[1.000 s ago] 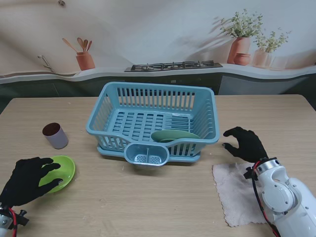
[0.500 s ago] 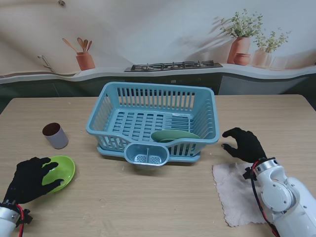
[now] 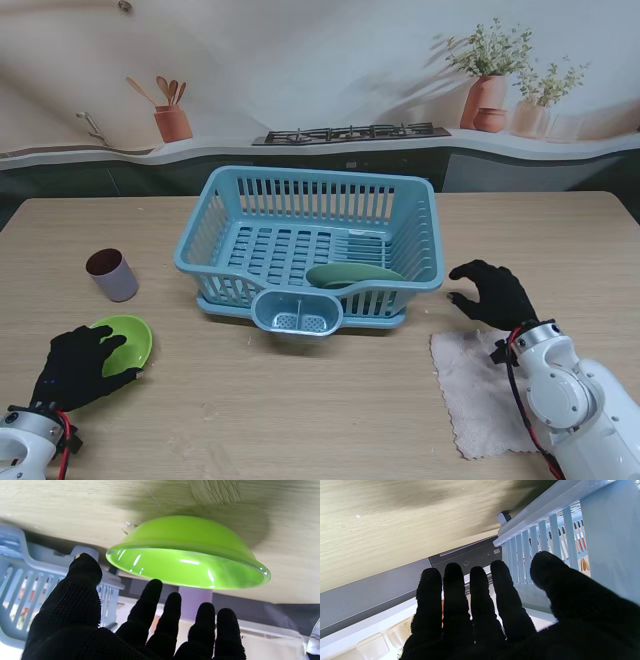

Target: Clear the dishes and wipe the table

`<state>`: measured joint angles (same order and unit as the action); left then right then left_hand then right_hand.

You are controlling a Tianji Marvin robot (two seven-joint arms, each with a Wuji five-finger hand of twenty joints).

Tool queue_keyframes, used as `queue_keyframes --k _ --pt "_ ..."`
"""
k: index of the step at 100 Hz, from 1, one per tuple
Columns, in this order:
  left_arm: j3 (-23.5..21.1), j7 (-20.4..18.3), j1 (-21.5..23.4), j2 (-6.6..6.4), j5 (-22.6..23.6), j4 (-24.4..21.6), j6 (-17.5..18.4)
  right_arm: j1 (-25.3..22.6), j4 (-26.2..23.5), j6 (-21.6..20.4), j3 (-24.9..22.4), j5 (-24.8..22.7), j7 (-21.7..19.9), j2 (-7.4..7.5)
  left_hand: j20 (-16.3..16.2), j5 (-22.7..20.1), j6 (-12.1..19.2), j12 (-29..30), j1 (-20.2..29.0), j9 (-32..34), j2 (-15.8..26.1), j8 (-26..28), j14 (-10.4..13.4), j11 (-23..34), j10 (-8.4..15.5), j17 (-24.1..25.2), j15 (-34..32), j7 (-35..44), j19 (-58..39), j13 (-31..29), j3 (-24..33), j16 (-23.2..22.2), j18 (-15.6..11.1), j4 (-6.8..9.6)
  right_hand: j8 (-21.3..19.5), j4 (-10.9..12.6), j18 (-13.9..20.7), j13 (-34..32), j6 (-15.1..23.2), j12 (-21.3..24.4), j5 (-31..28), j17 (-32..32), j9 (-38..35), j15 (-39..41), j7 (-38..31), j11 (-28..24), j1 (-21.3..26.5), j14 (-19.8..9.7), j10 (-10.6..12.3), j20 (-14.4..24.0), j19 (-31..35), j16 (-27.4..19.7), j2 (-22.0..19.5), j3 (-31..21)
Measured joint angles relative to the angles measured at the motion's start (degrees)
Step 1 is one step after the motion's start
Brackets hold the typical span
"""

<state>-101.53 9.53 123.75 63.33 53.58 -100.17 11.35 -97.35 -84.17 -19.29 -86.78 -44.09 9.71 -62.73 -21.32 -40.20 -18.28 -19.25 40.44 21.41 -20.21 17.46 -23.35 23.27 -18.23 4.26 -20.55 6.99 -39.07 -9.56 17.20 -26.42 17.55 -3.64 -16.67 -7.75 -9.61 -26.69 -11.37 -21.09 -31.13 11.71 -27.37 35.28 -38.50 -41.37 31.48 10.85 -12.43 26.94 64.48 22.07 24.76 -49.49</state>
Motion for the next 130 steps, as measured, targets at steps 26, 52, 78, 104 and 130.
queue_keyframes --k 26,52,78,104,130 --pt "1.70 -1.59 -1.30 -0.19 0.22 1.23 -3.13 0.09 0.10 0.39 0.33 0.09 -0.06 0.01 0.00 0.00 -0.04 0.01 -0.03 -0.13 0.00 -0.23 0.03 0.00 0.00 0.00 0.29 -0.31 0.16 0.66 -0.32 0.01 -0.21 0.00 -0.01 0.00 0.00 0.00 0.00 0.00 0.00 -0.08 0.00 0.00 0.01 0.00 0.00 0.00 0.00 0.00 -0.02 0.00 0.00 0.00" --pt "3.37 -2.49 -3.26 -0.38 -0.47 2.80 -5.35 0.20 0.26 0.43 0.50 0.09 -0.06 0.00 -0.23 0.00 -0.06 0.01 -0.65 -0.70 0.26 -0.25 0.05 0.54 0.00 -0.01 -0.28 -0.31 0.70 0.68 -0.45 0.01 -0.25 0.00 -0.02 0.00 0.00 0.00 0.00 0.00 -0.01 -0.11 0.00 0.00 0.02 0.01 0.01 0.00 0.00 0.00 -0.04 -0.01 0.00 0.00" --pt "4.54 -3.92 -4.66 -0.44 -0.92 3.59 -7.89 0.29 0.46 0.43 0.58 0.15 0.11 -0.01 -2.16 0.00 -0.24 0.02 3.91 -0.68 0.85 -0.25 0.05 1.95 0.00 -0.04 -3.05 -0.31 -4.38 0.68 0.39 -0.01 -0.26 -0.15 -0.02 0.00 0.00 0.00 0.00 0.00 -0.01 -0.11 0.00 0.00 0.03 0.01 0.01 0.00 0.00 0.00 -0.07 -0.01 0.00 0.00" --pt "5.06 -5.31 -4.94 -0.53 -1.16 3.82 -9.60 0.43 0.83 0.24 0.53 0.12 0.43 -0.03 -6.19 0.19 -1.40 -0.87 13.31 0.98 3.76 -0.53 -0.81 4.99 -1.41 -2.19 -9.95 -0.61 -15.91 -2.58 0.89 -1.67 1.65 -0.05 -0.03 0.00 0.00 0.01 0.00 0.00 -0.01 -0.22 0.00 0.00 0.03 0.01 0.01 0.00 0.00 0.00 -0.09 -0.01 0.00 0.00" --pt "5.54 -3.57 -5.31 -0.53 -1.97 4.18 -9.99 0.53 1.04 0.03 0.48 0.25 0.51 -0.03 -11.75 -2.65 -3.05 -2.01 26.41 9.81 5.82 3.71 -5.04 6.92 -3.60 -10.35 -16.67 0.50 -24.23 -11.19 -7.91 -2.92 7.70 -0.08 -0.03 0.00 0.00 0.01 -0.01 0.00 -0.01 -0.31 0.00 -0.01 0.04 0.01 0.01 0.00 0.00 0.00 -0.11 -0.01 0.00 0.05"
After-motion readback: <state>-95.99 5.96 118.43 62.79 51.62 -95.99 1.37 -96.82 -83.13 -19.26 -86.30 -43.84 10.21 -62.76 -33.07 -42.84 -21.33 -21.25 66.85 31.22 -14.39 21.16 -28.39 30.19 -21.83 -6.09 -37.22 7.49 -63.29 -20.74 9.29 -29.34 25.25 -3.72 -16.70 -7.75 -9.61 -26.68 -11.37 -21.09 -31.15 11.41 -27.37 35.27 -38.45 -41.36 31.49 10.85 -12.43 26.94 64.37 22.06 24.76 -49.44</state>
